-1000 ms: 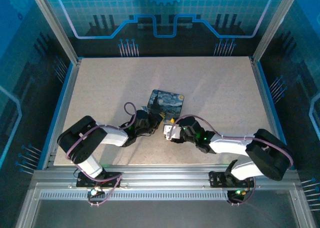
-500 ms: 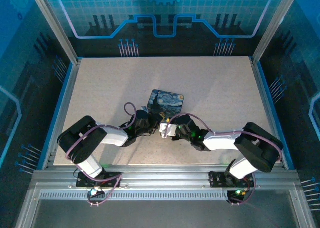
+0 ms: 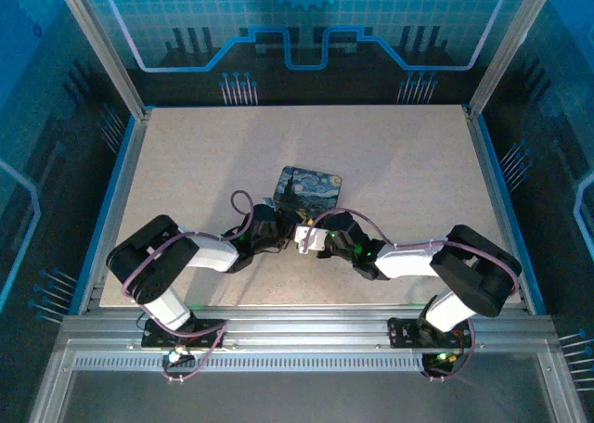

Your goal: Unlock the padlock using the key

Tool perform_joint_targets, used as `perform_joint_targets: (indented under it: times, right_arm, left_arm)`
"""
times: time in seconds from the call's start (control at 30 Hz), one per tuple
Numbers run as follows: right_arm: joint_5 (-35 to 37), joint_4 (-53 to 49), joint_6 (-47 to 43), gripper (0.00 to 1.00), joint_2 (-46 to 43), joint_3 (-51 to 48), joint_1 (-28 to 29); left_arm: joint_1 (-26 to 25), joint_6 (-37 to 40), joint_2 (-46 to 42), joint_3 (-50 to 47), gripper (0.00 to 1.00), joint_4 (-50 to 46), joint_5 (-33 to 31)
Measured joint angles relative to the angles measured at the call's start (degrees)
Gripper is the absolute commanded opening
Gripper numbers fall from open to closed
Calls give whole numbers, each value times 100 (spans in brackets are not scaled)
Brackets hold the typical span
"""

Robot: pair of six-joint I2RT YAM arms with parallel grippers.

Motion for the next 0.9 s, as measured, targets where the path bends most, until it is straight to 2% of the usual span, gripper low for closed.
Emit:
perform_joint_targets:
  times: [0.23,0.47,0.9]
  right_arm:
    - [22,109,2,14,90,44,0]
    - [87,210,39,0,133,55,9]
    - [238,275,494,0,131,55,48]
  left_arm:
    - [0,0,0,0,0,0,0]
    - [2,-24,0,0,0,22,-70]
    - [0,-111,0,22,0,59,-127]
